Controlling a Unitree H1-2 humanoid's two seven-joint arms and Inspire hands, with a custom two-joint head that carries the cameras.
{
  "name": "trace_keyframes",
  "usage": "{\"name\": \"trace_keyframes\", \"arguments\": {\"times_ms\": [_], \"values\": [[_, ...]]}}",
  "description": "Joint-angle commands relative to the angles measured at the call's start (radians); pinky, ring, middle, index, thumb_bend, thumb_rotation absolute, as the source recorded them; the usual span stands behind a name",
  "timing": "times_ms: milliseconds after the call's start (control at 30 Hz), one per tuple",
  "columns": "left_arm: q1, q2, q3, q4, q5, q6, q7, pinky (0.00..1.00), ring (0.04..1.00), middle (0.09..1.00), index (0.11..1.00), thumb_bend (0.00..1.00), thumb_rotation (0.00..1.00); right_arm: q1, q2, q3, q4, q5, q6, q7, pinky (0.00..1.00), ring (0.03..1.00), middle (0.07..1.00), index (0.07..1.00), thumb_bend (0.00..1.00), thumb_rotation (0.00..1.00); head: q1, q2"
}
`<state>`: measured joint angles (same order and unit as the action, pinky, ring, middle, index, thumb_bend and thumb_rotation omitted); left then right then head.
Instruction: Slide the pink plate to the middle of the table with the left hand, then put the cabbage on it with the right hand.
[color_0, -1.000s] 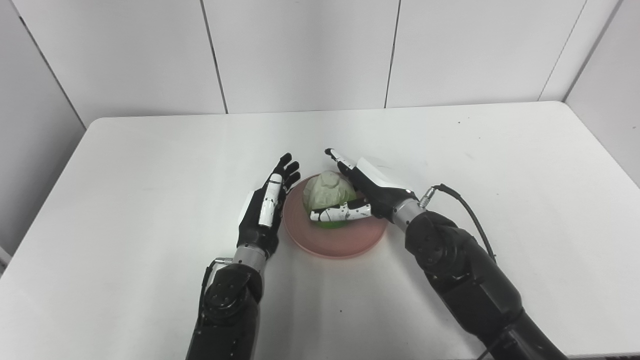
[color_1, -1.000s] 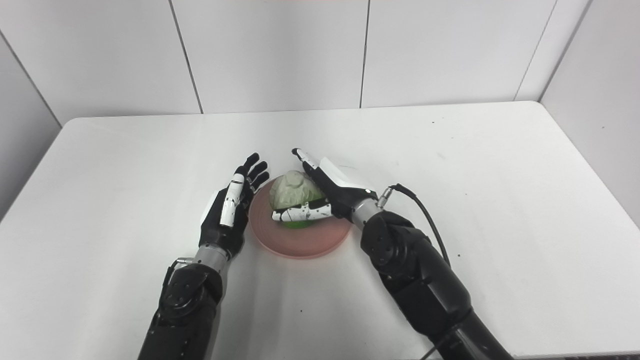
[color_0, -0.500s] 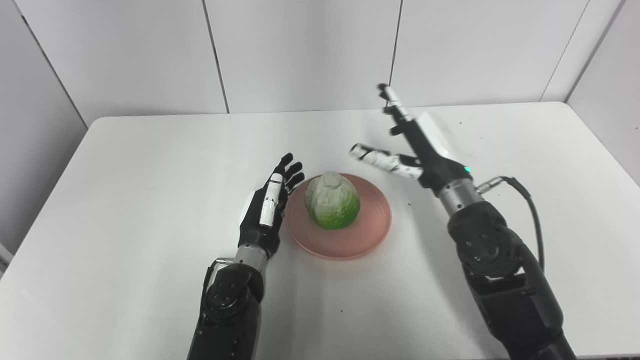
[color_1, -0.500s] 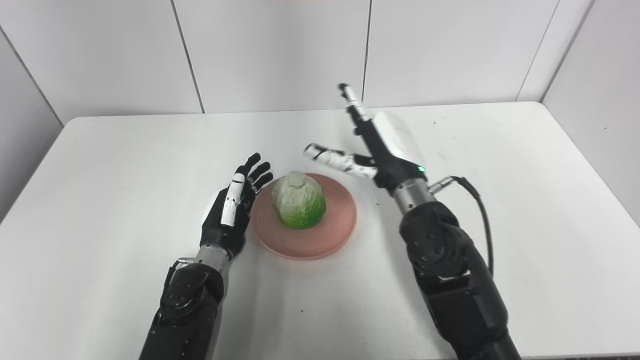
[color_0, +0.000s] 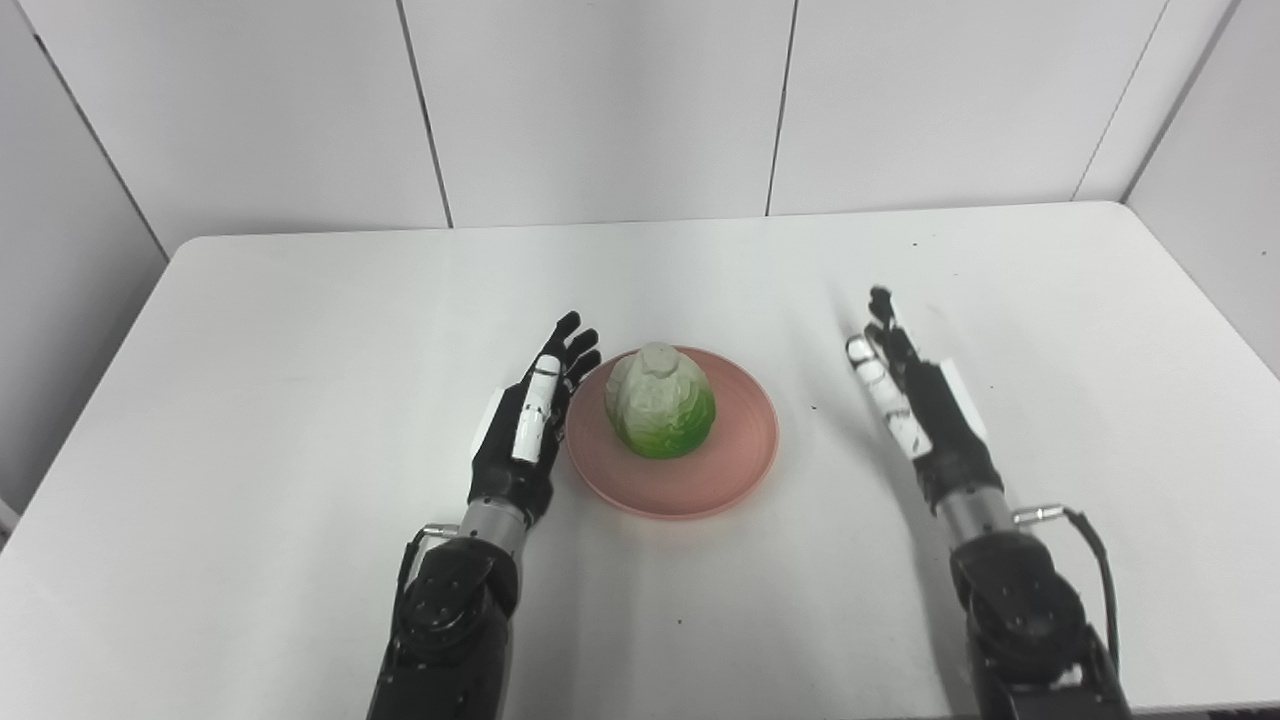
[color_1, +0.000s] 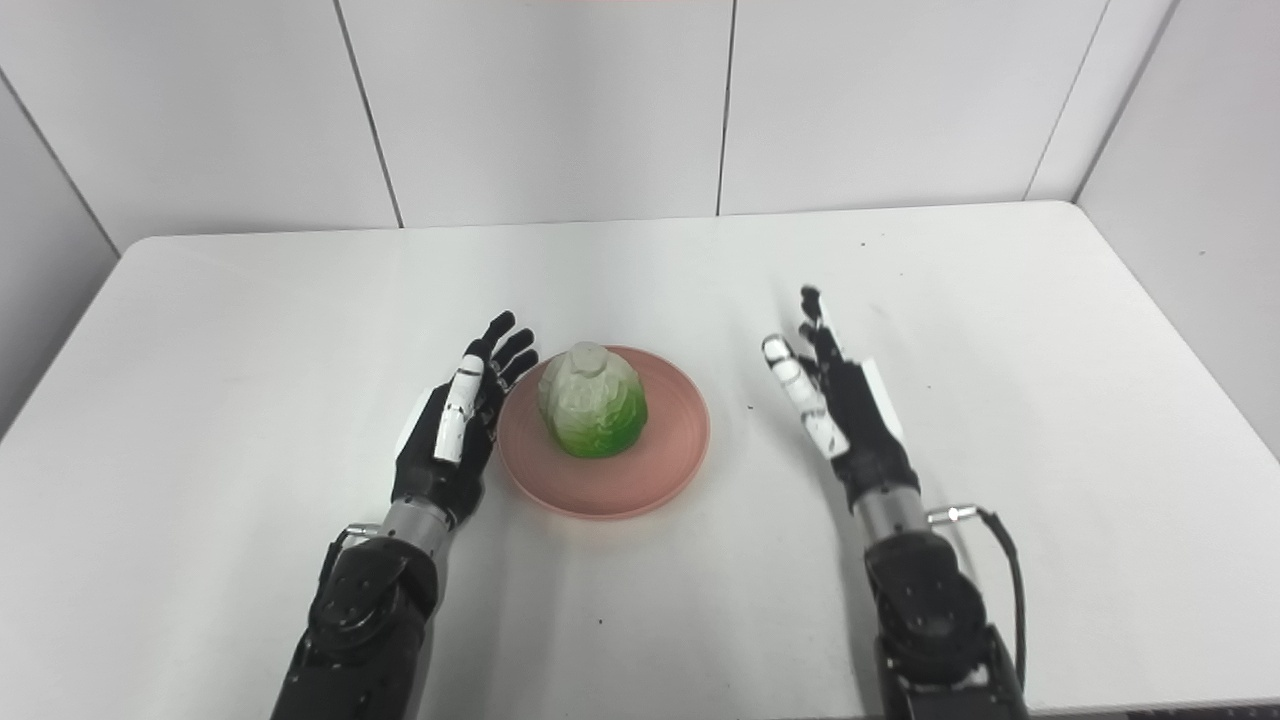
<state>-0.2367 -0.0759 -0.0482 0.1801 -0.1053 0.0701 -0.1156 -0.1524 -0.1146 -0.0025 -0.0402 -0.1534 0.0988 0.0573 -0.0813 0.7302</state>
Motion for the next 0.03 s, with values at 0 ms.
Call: {"name": "trace_keyframes", "arguments": {"times_ms": [0], "values": [[0.035, 0.014, 0.0, -0.017, 0.01, 0.03, 0.008, 0.94, 0.936, 0.941, 0.932, 0.48, 1.0, -0.007, -0.003, -0.005, 0.001, 0.021, -0.105, -0.015, 0.93, 0.966, 0.996, 1.0, 0.6, 1.0, 0.001, 0.001]]}}
